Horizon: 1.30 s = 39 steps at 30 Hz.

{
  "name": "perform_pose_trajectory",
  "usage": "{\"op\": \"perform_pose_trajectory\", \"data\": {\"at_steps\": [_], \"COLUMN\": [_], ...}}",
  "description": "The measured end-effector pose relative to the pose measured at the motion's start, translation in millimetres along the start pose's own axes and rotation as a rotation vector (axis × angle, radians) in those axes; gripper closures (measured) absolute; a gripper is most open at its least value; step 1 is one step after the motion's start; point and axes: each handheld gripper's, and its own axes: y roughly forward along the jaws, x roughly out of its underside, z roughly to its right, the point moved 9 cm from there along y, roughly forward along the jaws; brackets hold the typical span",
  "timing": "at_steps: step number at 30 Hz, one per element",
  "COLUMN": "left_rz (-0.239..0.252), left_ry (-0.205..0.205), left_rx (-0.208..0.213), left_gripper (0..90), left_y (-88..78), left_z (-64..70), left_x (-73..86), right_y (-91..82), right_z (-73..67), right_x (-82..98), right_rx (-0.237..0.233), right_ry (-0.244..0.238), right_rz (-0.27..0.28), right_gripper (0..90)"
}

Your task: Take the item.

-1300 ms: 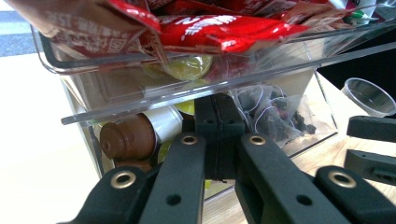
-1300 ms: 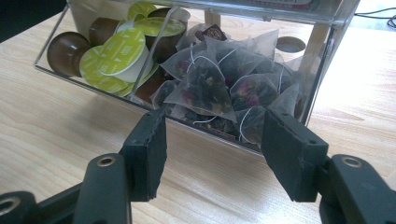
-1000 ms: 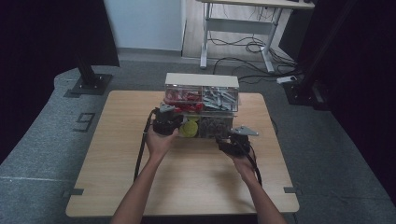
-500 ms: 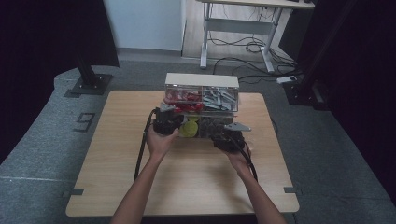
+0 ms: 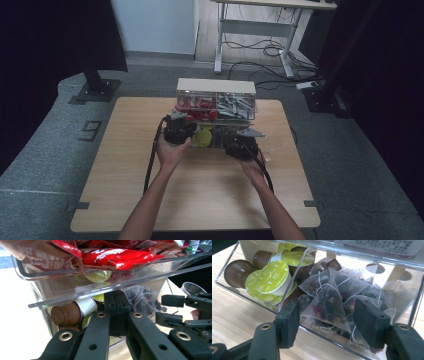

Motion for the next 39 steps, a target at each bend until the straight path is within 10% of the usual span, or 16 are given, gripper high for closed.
{"op": "perform_pose_trajectory", "data": {"at_steps": [22,39], "left_rz": [0.008,0.012], "left_ry": [0.001,0.000], "left_rx": [-0.003,-0.001], "left_gripper": [90.0,89.8], "left_y": [-0.1,0.6], "left_z": [0.4,1.3], "left_x": [0.5,0.4], "right_y": [26.1,29.0], "right_z": [1.9,8.7], "right_x": [5.7,10.3], "right_rx": [0.051,0.028], "right_ry": [-0.025,0.001], "right_rz": [-0.057,-0.079], "right_gripper": [34.6,63.1]}}
